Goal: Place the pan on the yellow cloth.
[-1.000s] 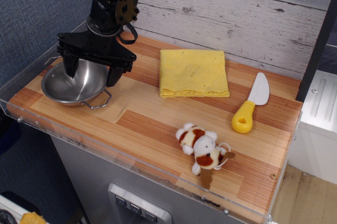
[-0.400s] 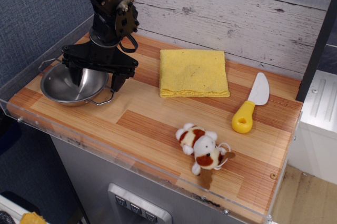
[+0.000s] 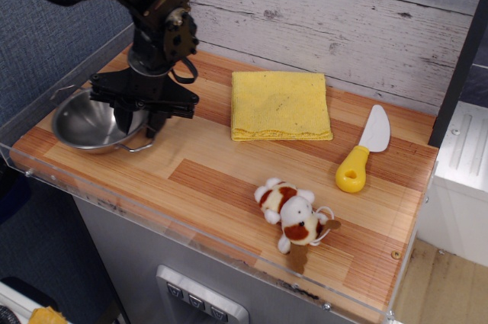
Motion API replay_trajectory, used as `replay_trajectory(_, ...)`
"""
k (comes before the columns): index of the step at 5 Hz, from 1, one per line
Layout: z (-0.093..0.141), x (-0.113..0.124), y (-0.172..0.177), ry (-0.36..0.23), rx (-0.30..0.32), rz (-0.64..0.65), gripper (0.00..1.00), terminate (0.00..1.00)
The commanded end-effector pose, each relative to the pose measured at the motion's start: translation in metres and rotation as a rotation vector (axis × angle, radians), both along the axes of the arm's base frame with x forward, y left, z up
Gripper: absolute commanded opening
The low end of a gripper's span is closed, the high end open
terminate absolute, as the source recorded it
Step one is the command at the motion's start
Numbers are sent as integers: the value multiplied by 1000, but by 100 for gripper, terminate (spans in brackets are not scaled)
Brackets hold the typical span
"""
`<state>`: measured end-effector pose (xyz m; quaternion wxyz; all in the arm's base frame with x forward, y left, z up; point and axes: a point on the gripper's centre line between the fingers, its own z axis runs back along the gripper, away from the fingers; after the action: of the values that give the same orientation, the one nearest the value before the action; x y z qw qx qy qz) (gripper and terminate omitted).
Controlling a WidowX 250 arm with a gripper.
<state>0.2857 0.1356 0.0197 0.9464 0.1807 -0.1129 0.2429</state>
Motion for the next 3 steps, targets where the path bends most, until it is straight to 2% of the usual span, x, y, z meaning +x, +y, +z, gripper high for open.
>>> replay_trajectory(1,15,-10,14,-45,-12,0,0,0)
replay_trajectory(3,28,-8,21,-60,-18,-23,0,0)
